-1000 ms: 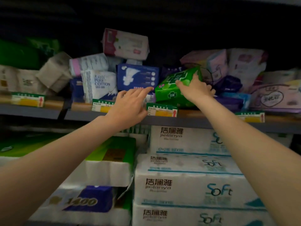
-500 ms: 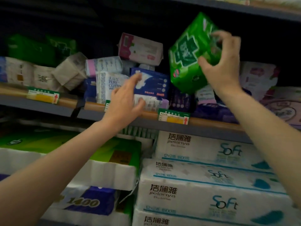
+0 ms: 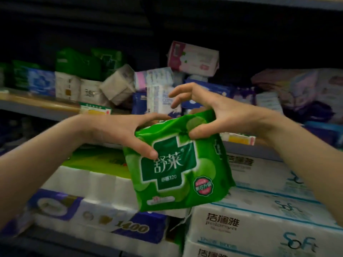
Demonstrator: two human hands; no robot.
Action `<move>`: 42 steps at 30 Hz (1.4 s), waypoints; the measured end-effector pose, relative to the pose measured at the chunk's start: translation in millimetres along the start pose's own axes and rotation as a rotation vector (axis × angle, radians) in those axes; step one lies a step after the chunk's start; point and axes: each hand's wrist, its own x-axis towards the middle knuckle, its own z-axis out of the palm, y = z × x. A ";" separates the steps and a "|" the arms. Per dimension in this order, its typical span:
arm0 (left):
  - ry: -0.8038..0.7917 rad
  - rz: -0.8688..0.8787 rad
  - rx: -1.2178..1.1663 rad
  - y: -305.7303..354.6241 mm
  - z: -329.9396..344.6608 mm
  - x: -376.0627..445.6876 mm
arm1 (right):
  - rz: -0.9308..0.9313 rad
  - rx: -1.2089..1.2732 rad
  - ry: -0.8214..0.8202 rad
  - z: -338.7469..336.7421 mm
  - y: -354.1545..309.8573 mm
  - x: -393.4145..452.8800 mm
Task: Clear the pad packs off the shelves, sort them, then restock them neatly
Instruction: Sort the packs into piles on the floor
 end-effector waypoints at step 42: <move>-0.279 -0.786 0.166 -309.8 180.1 -118.2 | 0.403 -0.323 -0.192 297.1 81.4 -9.0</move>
